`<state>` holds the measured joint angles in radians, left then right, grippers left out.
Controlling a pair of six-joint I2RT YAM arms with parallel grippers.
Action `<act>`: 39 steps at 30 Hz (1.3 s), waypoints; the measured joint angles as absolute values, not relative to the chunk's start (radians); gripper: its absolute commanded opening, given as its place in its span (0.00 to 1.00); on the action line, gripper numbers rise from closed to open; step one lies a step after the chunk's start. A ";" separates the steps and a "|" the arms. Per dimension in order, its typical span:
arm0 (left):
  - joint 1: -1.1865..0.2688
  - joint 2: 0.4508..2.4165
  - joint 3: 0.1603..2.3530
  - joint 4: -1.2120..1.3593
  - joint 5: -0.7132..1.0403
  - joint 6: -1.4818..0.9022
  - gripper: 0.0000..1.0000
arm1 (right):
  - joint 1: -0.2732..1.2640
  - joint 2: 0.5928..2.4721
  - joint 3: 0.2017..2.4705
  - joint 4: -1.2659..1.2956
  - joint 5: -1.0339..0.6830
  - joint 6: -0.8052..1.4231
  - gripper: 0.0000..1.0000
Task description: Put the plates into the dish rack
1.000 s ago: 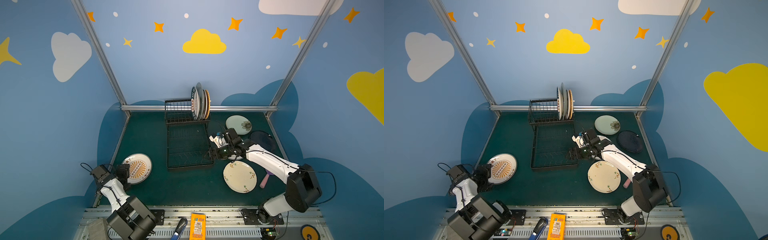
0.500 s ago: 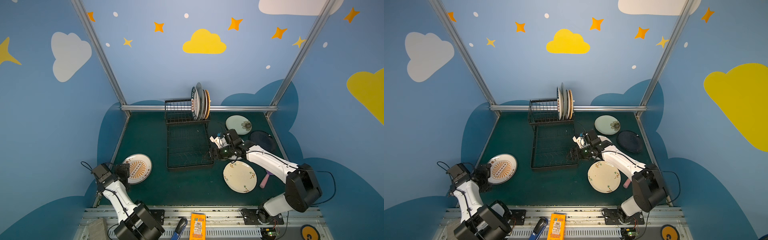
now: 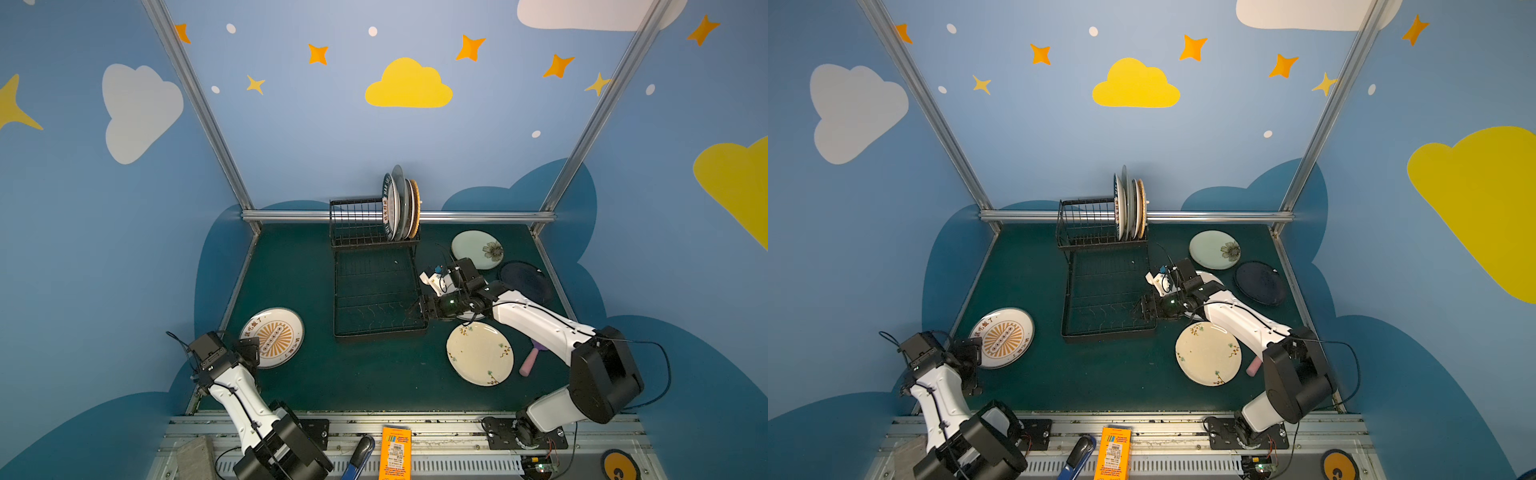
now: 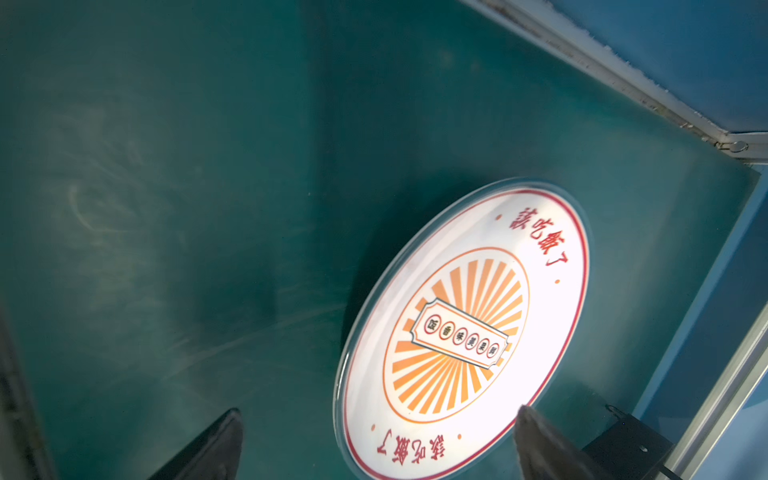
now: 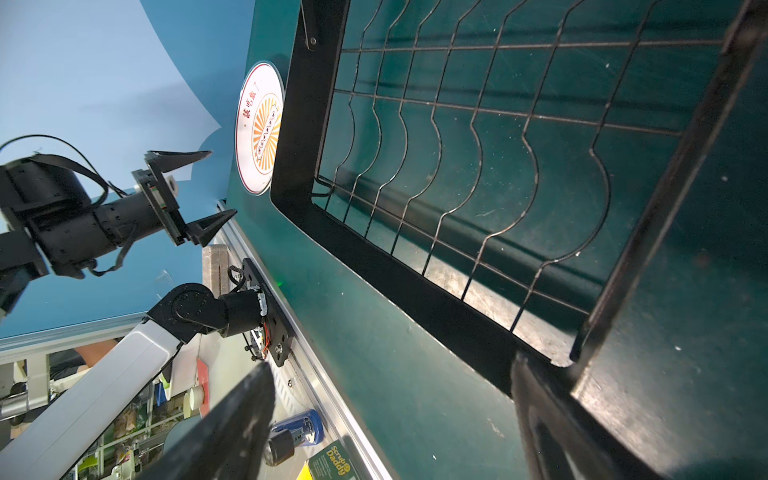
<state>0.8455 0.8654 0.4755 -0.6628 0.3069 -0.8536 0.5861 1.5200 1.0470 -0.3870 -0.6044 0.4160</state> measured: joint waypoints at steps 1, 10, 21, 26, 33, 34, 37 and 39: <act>0.846 0.863 0.452 -0.634 0.324 -0.858 0.98 | 0.586 1.522 1.047 -0.387 -0.606 0.416 0.87; 0.838 0.873 0.337 -0.364 0.491 -0.884 0.90 | 0.584 1.539 1.048 -0.391 -0.611 0.416 0.87; 0.692 1.194 0.326 0.060 0.673 -0.941 0.83 | 0.584 1.571 1.063 -0.407 -0.611 0.416 0.88; 0.644 1.276 0.329 0.196 0.676 -1.008 0.78 | 0.584 1.570 1.063 -0.410 -0.607 0.418 0.87; 0.641 1.355 0.308 0.352 0.661 -1.123 0.61 | 0.584 1.570 1.063 -0.416 -0.604 0.423 0.87; 0.641 1.364 0.302 0.371 0.656 -1.138 0.56 | 0.584 1.570 1.063 -0.416 -0.604 0.423 0.87; 0.641 1.380 0.293 0.404 0.646 -1.174 0.54 | 0.584 1.570 1.064 -0.416 -0.603 0.426 0.87; 0.640 1.388 0.290 0.421 0.638 -1.188 0.50 | 0.584 1.570 1.064 -0.417 -0.601 0.426 0.87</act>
